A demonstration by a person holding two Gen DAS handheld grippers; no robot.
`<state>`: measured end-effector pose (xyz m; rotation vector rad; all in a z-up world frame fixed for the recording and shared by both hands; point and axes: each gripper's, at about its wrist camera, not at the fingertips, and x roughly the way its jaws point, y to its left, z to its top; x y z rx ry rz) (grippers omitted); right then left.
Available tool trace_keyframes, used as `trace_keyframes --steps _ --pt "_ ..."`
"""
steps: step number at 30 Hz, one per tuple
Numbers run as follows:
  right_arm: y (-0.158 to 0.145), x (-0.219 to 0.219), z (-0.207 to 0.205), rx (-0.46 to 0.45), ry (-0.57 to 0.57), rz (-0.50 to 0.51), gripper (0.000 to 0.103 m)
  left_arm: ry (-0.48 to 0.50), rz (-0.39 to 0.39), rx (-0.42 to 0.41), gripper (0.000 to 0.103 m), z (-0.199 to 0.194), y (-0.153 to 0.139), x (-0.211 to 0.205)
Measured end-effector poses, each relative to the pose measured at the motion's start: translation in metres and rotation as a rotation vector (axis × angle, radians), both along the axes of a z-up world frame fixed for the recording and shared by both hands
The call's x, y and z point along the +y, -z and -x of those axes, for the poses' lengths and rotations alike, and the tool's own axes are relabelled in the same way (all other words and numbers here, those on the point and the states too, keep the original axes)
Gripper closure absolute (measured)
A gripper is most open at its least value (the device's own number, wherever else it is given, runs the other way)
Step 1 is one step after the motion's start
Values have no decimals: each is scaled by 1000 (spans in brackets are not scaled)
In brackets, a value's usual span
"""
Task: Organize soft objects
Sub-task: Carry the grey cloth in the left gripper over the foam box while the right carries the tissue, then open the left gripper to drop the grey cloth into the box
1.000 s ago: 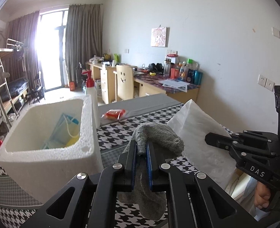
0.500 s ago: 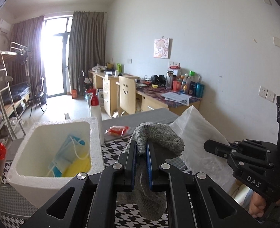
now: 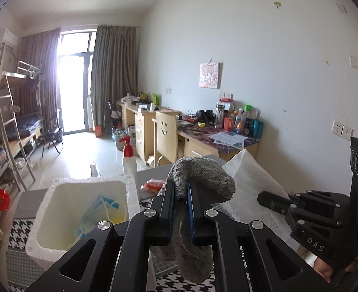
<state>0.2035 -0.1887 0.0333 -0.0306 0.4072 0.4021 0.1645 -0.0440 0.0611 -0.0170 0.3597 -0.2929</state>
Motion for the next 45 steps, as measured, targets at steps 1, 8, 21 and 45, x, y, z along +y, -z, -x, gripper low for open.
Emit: trace_keyframes --steps 1,8,21,45 --pt "-1 1 0 -4 -2 -2 97 0 2 -4 93 0 -2 0" --pt "-10 8 -3 -25 -24 -4 97 -19 8 -28 93 -3 -14 4" --pt "-25 25 -11 -49 -83 -17 97 -124 1 -29 93 -13 -18 25" --pt "-30 64 -29 -38 -224 -28 97 -401 -91 27 93 -35 -1 59"
